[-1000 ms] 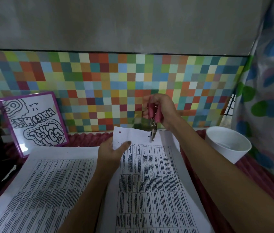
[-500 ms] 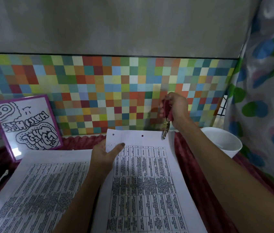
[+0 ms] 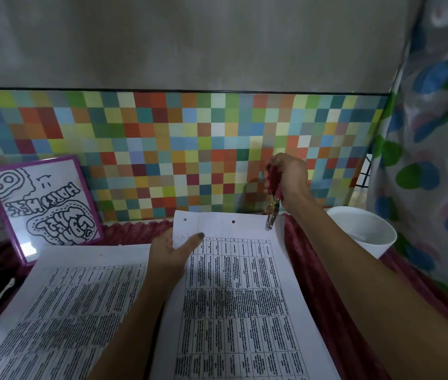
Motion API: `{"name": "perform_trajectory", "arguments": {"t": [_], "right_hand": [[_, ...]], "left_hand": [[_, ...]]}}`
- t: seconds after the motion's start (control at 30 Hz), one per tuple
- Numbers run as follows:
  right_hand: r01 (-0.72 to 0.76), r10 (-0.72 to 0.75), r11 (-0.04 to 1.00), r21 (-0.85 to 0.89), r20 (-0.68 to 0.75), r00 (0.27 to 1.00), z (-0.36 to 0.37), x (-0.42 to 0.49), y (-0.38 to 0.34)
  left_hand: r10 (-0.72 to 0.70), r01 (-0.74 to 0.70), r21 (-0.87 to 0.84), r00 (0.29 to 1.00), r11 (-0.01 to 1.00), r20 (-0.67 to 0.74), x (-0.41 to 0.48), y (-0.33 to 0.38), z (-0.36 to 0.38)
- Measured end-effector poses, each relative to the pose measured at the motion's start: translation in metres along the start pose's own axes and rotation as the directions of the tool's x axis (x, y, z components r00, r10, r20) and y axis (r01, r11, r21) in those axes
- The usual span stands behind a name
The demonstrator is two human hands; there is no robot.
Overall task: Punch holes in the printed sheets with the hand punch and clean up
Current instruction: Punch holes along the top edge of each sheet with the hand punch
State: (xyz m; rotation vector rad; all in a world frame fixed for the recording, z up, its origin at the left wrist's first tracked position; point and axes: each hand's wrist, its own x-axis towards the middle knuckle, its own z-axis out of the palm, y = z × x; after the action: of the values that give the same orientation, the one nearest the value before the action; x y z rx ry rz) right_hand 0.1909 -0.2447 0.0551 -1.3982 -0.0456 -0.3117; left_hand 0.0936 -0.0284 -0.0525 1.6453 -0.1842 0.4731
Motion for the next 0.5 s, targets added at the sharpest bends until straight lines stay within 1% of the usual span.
{"name": "perform_trajectory", "arguments": {"t": [0.2, 0.27, 0.33, 0.4, 0.5], "right_hand": [[-0.015, 0.02, 0.998, 0.053, -0.096, 0.995, 0.002, -0.002, 0.001], [-0.018, 0.025, 0.997, 0.069, -0.092, 0.995, 0.001, 0.0, 0.002], [-0.03, 0.031, 0.994, 0.106, -0.003, 1.0, -0.002, 0.002, 0.003], [-0.076, 0.045, 0.983, 0.166, 0.185, 0.982, -0.005, 0.003, 0.001], [-0.136, 0.052, 0.978, 0.158, 0.448, 0.892, -0.011, 0.002, -0.004]], "left_hand": [[0.009, -0.009, 0.009, 1.0, 1.0, 0.014, 0.0, -0.001, 0.0], [0.019, -0.019, 0.016, 1.0, 1.0, 0.014, 0.0, -0.001, 0.0], [0.013, -0.014, 0.011, 1.0, 1.0, 0.014, 0.001, -0.002, 0.0], [0.003, -0.003, 0.006, 1.0, 1.0, 0.01, 0.001, -0.004, 0.0], [-0.016, 0.016, 0.009, 1.0, 1.0, 0.003, 0.002, -0.008, 0.0]]}}
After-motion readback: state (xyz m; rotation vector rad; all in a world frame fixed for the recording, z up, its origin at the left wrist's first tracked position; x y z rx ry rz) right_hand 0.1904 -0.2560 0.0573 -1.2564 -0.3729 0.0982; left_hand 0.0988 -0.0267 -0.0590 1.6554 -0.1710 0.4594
